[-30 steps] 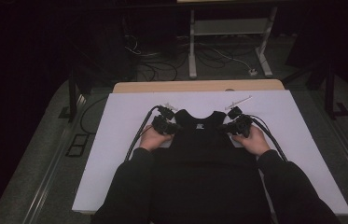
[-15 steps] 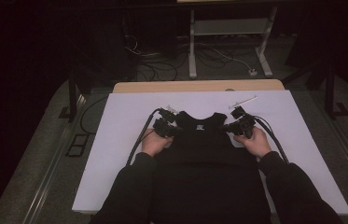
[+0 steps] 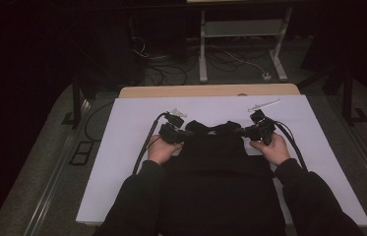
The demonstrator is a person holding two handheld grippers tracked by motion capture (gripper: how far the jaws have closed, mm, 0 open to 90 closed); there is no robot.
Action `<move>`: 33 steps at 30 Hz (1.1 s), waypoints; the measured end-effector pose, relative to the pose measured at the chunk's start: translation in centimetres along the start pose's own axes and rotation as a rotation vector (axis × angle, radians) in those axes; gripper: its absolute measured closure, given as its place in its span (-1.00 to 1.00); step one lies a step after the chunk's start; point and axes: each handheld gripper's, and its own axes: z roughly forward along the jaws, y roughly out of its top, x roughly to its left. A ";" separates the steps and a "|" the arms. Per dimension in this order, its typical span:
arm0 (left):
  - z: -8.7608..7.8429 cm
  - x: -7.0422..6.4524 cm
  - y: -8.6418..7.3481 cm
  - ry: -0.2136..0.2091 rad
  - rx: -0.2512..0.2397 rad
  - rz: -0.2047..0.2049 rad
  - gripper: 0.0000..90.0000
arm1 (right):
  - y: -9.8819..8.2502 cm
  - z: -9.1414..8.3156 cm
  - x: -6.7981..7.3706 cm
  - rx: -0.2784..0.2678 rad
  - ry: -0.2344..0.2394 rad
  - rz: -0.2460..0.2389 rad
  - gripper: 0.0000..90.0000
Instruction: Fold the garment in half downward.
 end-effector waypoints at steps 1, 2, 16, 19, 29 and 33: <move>-0.2 -0.1 0.0 -0.001 -0.005 0.002 0.88 | 0.0 -0.2 0.1 -0.002 0.000 -0.003 0.88; -0.4 -0.1 0.0 0.001 -0.012 0.003 0.88 | 0.0 -0.4 0.3 -0.009 0.003 -0.002 0.88; -2.9 -0.7 -0.6 -0.029 -0.075 -0.028 0.87 | -0.7 -2.5 1.6 -0.052 0.020 -0.034 0.88; -3.2 -1.1 -0.6 -0.034 -0.079 -0.016 0.87 | -0.9 -2.8 2.1 -0.047 0.023 -0.047 0.88; -4.4 -1.9 -0.6 -0.056 -0.097 -0.002 0.87 | -1.5 -4.1 2.7 -0.061 0.050 -0.036 0.88; -4.7 -2.0 -0.7 -0.071 -0.096 -0.002 0.87 | -1.6 -4.6 3.0 -0.066 0.064 -0.037 0.88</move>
